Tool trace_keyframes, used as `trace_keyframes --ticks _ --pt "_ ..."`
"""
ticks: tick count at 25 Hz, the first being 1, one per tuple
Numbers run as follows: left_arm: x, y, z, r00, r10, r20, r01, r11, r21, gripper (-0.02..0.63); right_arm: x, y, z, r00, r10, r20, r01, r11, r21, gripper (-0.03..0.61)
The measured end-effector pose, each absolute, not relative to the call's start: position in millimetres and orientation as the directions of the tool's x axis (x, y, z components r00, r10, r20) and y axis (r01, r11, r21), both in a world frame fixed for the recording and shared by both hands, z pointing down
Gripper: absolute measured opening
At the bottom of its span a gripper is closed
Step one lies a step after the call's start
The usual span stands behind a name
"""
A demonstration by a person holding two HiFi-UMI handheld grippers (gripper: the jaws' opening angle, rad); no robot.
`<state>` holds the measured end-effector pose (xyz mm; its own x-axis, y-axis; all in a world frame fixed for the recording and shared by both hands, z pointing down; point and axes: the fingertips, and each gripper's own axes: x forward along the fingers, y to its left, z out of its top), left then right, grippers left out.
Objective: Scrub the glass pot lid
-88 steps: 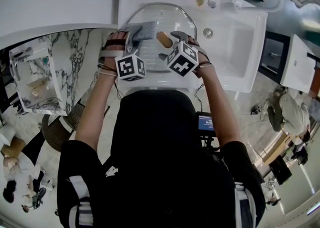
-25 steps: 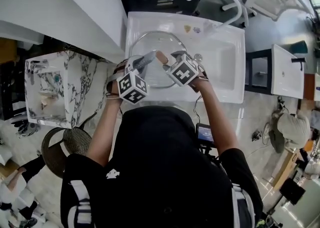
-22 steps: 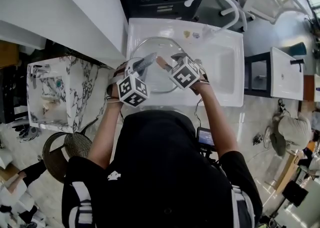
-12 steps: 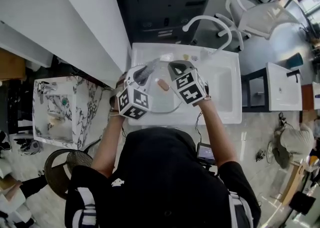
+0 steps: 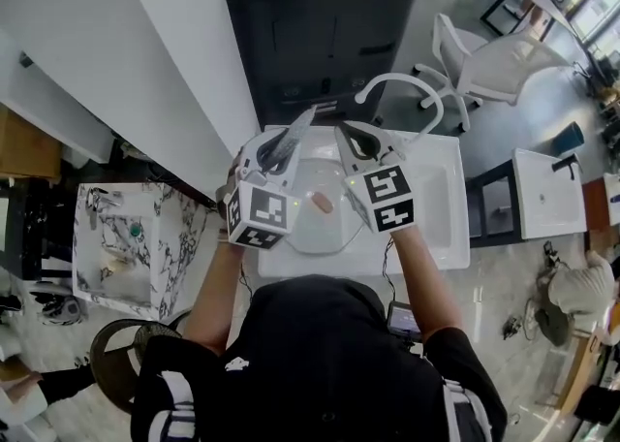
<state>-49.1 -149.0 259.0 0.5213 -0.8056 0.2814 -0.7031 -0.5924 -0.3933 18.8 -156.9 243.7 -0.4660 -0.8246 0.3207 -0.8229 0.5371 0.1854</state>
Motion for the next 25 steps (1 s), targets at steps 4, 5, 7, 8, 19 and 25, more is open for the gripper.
trace_keyframes --ticks 4,5,7,8,19,25 --pt "-55.0 -152.9 225.4 0.529 -0.828 0.187 -0.745 -0.558 -0.366 0.071 19.4 -155.5 210.5 -0.468 -0.861 0.199 -0.841 0.503 0.199 -0.002" --pt "-55.8 -152.7 218.0 0.532 -0.831 0.164 -0.752 -0.553 -0.359 0.071 17.7 -154.8 201.5 -0.475 -0.864 0.166 -0.843 0.501 0.198 -0.002" --pt "-54.2 -152.4 205.0 0.544 -0.83 0.123 -0.764 -0.551 -0.336 0.071 17.4 -152.9 189.7 -0.482 -0.866 0.136 -0.843 0.5 0.197 -0.002" --pt "-52.0 -152.6 199.8 0.552 -0.827 0.106 -0.77 -0.554 -0.317 0.071 18.4 -151.7 186.2 -0.482 -0.865 0.136 -0.843 0.501 0.197 -0.002" --pt "-45.3 -151.7 168.8 0.587 -0.809 0.037 -0.775 -0.575 -0.262 0.071 23.8 -153.1 165.4 -0.472 -0.877 0.093 -0.859 0.481 0.176 -0.002" --pt "-46.2 -154.7 167.3 0.586 -0.81 0.034 -0.774 -0.572 -0.273 0.071 18.9 -154.2 165.2 -0.483 -0.869 0.104 -0.85 0.494 0.181 -0.002"
